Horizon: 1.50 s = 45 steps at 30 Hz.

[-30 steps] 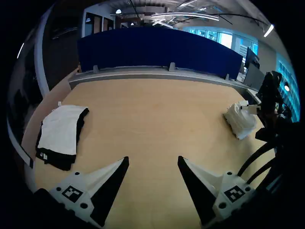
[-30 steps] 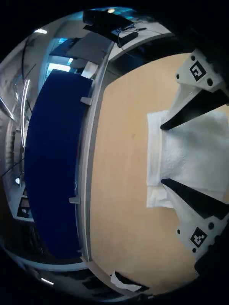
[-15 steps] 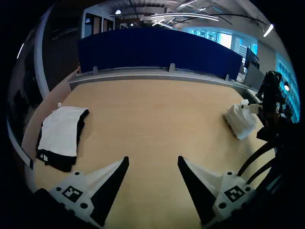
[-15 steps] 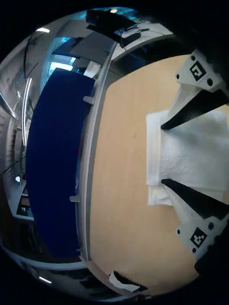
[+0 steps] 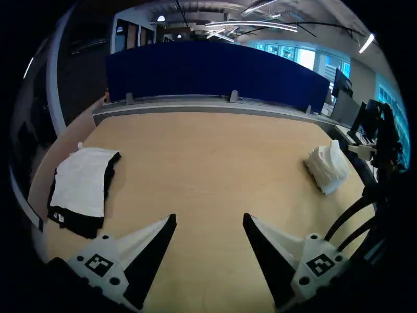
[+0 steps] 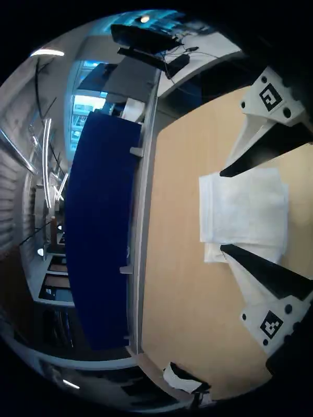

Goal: Fold towel

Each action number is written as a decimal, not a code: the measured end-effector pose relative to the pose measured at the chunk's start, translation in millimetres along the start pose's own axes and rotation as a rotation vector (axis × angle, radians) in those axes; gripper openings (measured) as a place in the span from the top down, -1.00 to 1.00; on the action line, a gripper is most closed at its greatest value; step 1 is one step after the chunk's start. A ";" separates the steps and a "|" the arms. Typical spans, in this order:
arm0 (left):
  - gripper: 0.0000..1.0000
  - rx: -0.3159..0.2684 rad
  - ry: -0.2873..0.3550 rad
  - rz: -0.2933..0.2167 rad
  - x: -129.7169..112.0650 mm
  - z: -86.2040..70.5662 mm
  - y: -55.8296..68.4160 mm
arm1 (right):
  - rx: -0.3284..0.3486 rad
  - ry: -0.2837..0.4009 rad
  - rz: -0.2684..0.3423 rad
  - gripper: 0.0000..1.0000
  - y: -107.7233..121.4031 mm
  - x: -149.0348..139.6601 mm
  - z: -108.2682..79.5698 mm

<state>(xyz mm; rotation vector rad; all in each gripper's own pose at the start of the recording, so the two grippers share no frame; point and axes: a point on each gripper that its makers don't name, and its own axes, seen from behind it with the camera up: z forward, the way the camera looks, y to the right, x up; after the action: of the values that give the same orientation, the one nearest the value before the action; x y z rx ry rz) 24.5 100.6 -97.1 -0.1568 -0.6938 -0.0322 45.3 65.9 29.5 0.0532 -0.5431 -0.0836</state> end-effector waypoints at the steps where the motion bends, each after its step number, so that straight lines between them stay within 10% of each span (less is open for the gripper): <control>1: -0.90 -0.002 0.002 0.000 0.3 0.2 -0.3 | 0.006 0.009 0.004 -1.00 -5.1 -2.2 -5.8; 20: -0.91 -0.019 0.090 0.011 14.1 -6.6 -11.8 | 0.009 0.154 0.074 -1.00 -62.4 -20.7 -65.1; 29: -0.91 -0.022 0.175 -0.004 28.3 -5.4 -20.5 | 0.029 0.340 0.198 -1.00 -72.2 10.6 -82.7; 45: -0.90 0.041 0.398 0.007 74.5 -11.6 -45.9 | 0.018 0.352 0.182 -1.00 -85.4 1.3 -72.9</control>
<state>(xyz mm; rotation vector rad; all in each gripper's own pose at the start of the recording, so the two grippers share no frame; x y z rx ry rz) 85.3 55.2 -52.2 -0.1084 -0.2961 -0.0415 78.5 -17.1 -38.3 0.0343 -0.1951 0.1073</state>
